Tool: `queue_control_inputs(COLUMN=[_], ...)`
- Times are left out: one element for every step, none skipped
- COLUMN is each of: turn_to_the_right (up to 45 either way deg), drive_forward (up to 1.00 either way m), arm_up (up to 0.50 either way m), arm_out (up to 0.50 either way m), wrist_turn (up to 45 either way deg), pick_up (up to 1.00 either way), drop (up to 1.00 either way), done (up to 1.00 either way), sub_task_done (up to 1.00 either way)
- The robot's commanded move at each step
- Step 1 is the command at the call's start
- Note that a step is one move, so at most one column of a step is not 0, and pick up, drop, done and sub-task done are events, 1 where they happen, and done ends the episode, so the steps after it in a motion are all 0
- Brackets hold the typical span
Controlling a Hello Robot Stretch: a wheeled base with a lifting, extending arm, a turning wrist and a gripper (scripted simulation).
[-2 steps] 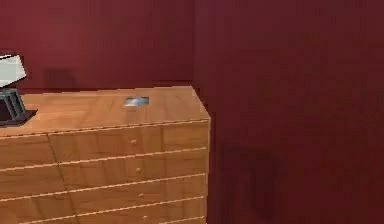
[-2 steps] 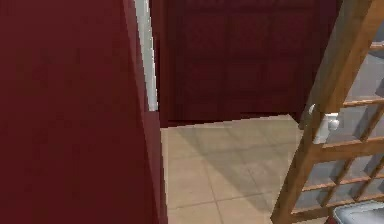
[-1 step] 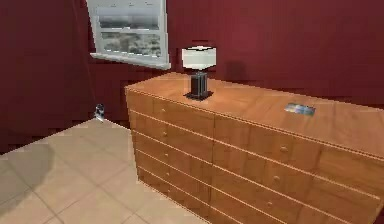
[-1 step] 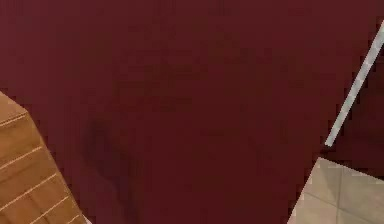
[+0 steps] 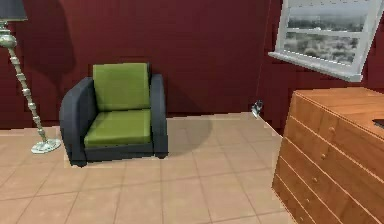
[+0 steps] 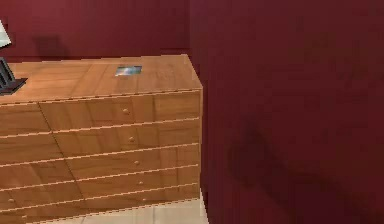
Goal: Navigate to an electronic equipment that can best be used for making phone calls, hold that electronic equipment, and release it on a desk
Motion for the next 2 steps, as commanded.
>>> queue_control_inputs(turn_to_the_right=[-18.0, 0.0], drive_forward=[0.0, 0.1], arm_up=[0.0, 0.0], arm_out=[0.0, 0.0], wrist_turn=[0.0, 0.0], pick_up=[0.0, 0.0], drop=[0.0, 0.0], done=[0.0, 0.0], sub_task_done=[0.0, 0.0])
